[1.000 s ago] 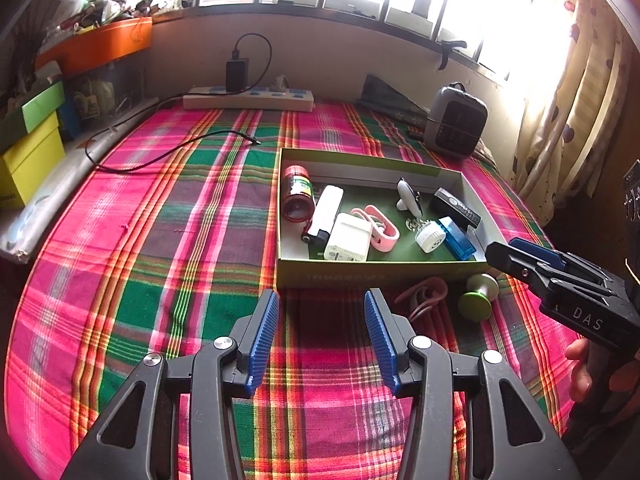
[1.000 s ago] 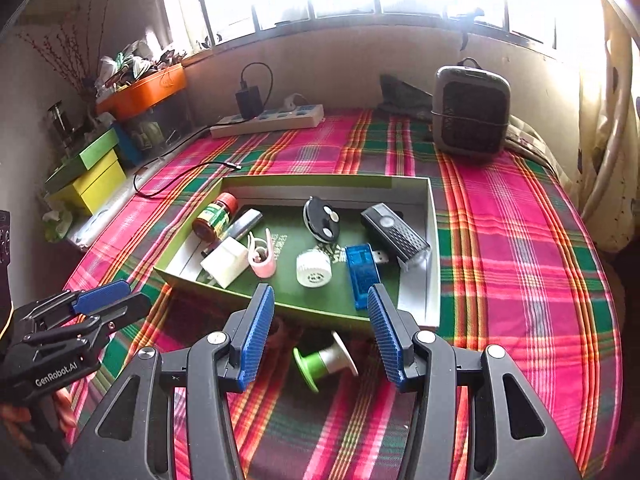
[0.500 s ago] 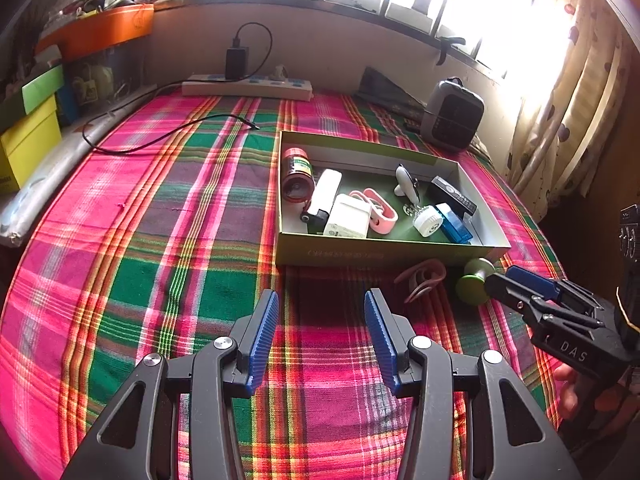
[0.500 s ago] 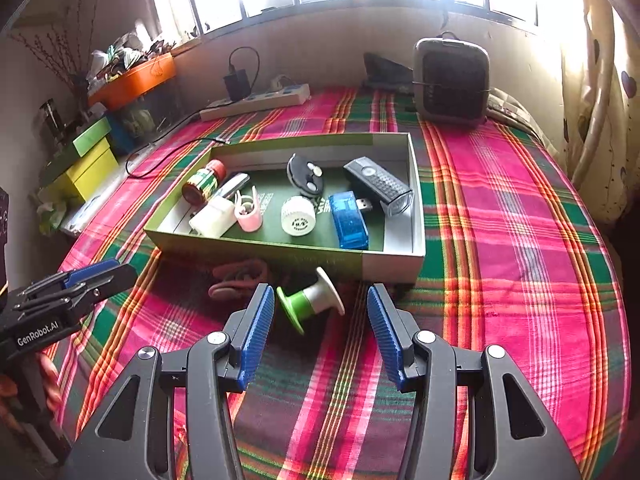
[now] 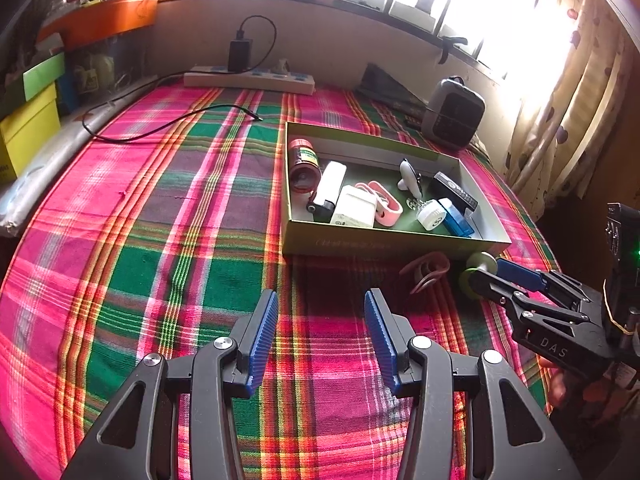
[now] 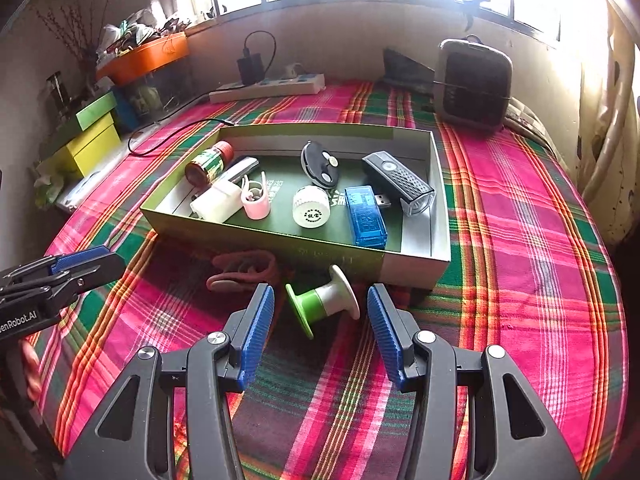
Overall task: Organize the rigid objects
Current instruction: 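Lift both open tools out of the box toward the spool and clip, then close the right tool on the green-white spool while the left tool approaches the pink clip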
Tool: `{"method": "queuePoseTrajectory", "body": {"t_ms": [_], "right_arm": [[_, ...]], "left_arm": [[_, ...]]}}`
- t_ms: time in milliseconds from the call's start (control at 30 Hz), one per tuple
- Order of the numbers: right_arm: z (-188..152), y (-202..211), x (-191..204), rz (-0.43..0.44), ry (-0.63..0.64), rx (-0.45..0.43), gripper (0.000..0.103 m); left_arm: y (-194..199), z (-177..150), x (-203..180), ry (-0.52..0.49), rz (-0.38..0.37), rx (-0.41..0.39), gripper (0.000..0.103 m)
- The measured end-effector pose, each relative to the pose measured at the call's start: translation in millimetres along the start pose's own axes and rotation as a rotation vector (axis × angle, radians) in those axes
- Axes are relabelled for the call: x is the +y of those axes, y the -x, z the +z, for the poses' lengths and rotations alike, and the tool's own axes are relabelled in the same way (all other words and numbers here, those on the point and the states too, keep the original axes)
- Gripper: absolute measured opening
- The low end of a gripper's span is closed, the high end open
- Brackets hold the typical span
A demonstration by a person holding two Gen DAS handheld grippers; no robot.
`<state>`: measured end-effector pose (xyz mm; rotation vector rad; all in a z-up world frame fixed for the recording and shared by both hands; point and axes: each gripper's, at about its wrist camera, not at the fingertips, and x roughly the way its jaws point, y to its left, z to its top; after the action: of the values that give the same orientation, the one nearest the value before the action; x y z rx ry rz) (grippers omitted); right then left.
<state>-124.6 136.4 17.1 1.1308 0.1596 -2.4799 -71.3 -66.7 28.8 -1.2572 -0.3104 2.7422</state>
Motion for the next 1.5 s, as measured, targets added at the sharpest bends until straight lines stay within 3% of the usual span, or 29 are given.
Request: {"method": "queuePoseTrajectory", "body": {"t_ms": [333, 667, 800, 967, 1500], "right_arm": [[1.8, -12.5, 3.3, -0.036, 0.076, 0.029, 0.05], [0.6, -12.4, -3.7, -0.044, 0.066, 0.028, 0.05], [-1.8, -9.6, -7.0, -0.048, 0.053, 0.022, 0.038], [-4.3, -4.7, -12.5, -0.045, 0.03, 0.011, 0.033], [-14.9, 13.3, -40.4, -0.05, -0.027, -0.011, 0.033]], "left_arm": [[-13.4, -0.2, -9.5, -0.019, -0.039, 0.044, 0.044], [-24.4, 4.8, -30.9, -0.07, -0.073, 0.082, 0.044], [-27.7, 8.8, -43.8, -0.109, -0.07, 0.089, 0.044], [-35.5, 12.1, -57.4, -0.145, -0.073, 0.103, 0.045], [-55.3, 13.8, -84.6, -0.202, -0.074, 0.14, 0.045]]}}
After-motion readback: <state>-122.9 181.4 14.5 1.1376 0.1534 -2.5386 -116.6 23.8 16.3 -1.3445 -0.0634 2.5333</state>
